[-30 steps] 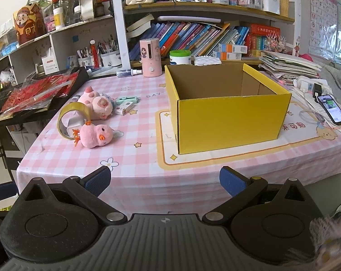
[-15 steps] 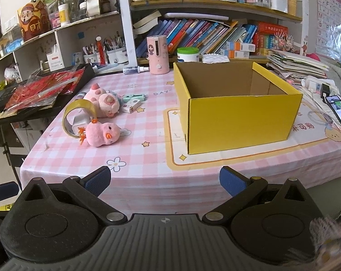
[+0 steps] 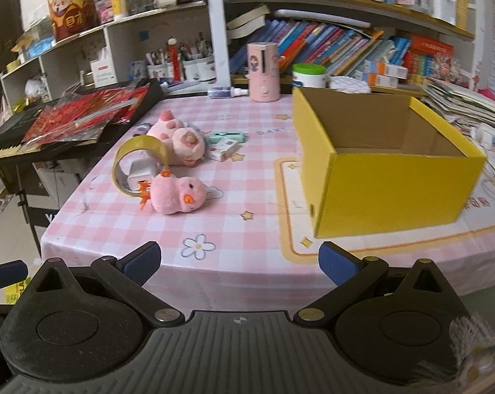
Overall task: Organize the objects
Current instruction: 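Grasp the pink plush chick with the right tool while the left tool approaches the yellow tape roll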
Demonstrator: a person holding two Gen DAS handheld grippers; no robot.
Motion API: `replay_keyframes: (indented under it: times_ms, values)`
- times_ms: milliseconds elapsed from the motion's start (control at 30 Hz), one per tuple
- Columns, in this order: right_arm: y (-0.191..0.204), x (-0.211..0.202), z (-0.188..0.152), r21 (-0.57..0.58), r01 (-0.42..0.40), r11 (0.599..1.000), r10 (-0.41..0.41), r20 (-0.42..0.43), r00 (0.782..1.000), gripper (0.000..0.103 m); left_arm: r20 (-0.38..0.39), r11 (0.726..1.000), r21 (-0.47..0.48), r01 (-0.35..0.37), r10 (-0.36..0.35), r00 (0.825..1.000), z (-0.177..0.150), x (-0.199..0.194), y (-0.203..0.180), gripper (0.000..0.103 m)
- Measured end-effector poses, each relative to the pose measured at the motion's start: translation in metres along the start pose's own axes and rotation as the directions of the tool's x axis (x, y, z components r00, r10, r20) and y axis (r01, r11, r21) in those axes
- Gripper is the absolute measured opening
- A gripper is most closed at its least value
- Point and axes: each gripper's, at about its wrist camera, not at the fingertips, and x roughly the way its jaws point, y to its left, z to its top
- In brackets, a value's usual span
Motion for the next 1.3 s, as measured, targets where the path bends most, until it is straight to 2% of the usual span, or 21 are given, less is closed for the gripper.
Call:
replay_keyframes:
  times_ms: [433,633,1033,1067,1100,1133,1200,1300]
  values:
    - [0.027,0.058,0.033,-0.09,-0.11,0.99,0.104,-0.067,0.992,0.102,-0.045,0.993,-0.091,-0.077,0.073,0.996,0.021,0.04,0.023,0.102]
    - [0.037,0.092,0.05,-0.111,-0.166,0.98,0.154,-0.103,0.983,0.102,-0.089,0.991,-0.078,-0.112,0.105,0.99,0.031,0.063,0.025,0.102]
    - [0.051,0.171,0.072,-0.159,-0.21,0.965,0.171,-0.23,0.958,0.101,-0.171,0.981,-0.087,-0.172,0.156,0.973,0.042,0.102,0.031,0.102]
    - [0.052,0.175,0.072,-0.168,-0.212,0.963,0.17,-0.235,0.957,0.099,-0.174,0.981,-0.091,-0.172,0.155,0.973,0.043,0.104,0.031,0.102]
    - [0.052,0.18,0.072,-0.178,-0.216,0.96,0.17,-0.243,0.955,0.094,-0.173,0.981,-0.095,-0.171,0.153,0.973,0.043,0.106,0.031,0.102]
    - [0.052,0.183,0.072,-0.183,-0.225,0.957,0.175,-0.254,0.951,0.083,-0.171,0.981,-0.1,-0.168,0.15,0.974,0.045,0.108,0.031,0.102]
    - [0.049,0.189,0.073,-0.177,-0.267,0.947,0.21,-0.286,0.935,0.069,-0.162,0.982,-0.108,-0.154,0.136,0.977,0.048,0.113,0.029,0.102]
    - [0.039,0.181,0.082,-0.162,-0.3,0.94,0.248,-0.277,0.928,0.069,-0.148,0.986,-0.103,-0.133,0.117,0.982,0.056,0.121,0.023,0.102]
